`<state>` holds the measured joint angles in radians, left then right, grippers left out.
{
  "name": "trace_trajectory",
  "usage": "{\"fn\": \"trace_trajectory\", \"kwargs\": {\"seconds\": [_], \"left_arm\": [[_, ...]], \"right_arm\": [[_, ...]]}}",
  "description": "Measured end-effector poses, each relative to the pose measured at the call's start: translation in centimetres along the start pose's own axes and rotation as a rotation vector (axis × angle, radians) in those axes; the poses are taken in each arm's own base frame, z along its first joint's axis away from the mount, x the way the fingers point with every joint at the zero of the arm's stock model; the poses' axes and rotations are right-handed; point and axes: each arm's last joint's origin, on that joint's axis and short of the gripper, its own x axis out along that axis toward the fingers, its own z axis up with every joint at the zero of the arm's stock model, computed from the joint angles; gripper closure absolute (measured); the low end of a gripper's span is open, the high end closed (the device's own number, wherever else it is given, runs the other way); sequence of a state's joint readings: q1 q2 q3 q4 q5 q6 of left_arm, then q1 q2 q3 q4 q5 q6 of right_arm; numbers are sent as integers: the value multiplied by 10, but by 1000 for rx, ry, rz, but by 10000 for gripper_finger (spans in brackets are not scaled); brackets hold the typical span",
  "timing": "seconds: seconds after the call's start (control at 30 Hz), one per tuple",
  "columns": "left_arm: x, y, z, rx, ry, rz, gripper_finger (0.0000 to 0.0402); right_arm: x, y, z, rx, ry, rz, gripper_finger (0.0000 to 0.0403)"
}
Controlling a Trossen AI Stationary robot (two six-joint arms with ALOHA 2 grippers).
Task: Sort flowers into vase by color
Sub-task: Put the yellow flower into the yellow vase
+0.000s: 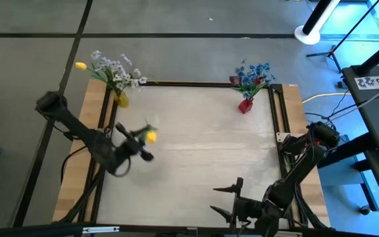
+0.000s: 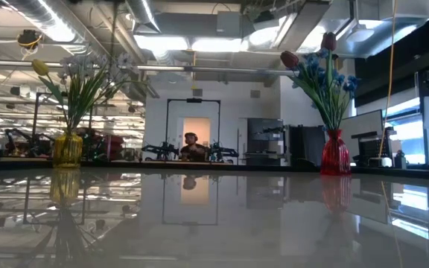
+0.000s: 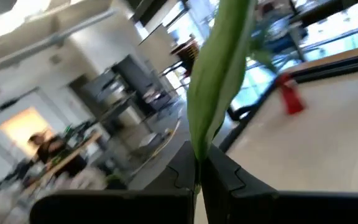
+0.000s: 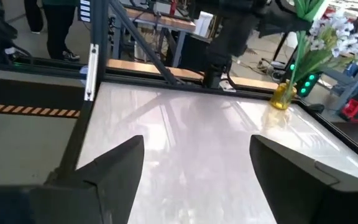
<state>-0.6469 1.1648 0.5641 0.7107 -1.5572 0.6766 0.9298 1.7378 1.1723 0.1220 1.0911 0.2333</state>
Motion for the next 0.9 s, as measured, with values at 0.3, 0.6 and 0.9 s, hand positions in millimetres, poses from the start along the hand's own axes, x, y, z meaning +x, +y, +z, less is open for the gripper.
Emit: {"fn": "trace_trajectory", "kwargs": {"seconds": [0.3,0.6,0.9], "left_arm": [[28,84,-56,-204,61,174,396],[45,142,-66,-289,4,387,396],[56,157,-76,-333,74,583,396]], "right_arm": [[13,-9,-3,7,12,-40,123],[32,-20,-2,39,36,-44,123],[33,-20,-2,46,43,-21,123]]}}
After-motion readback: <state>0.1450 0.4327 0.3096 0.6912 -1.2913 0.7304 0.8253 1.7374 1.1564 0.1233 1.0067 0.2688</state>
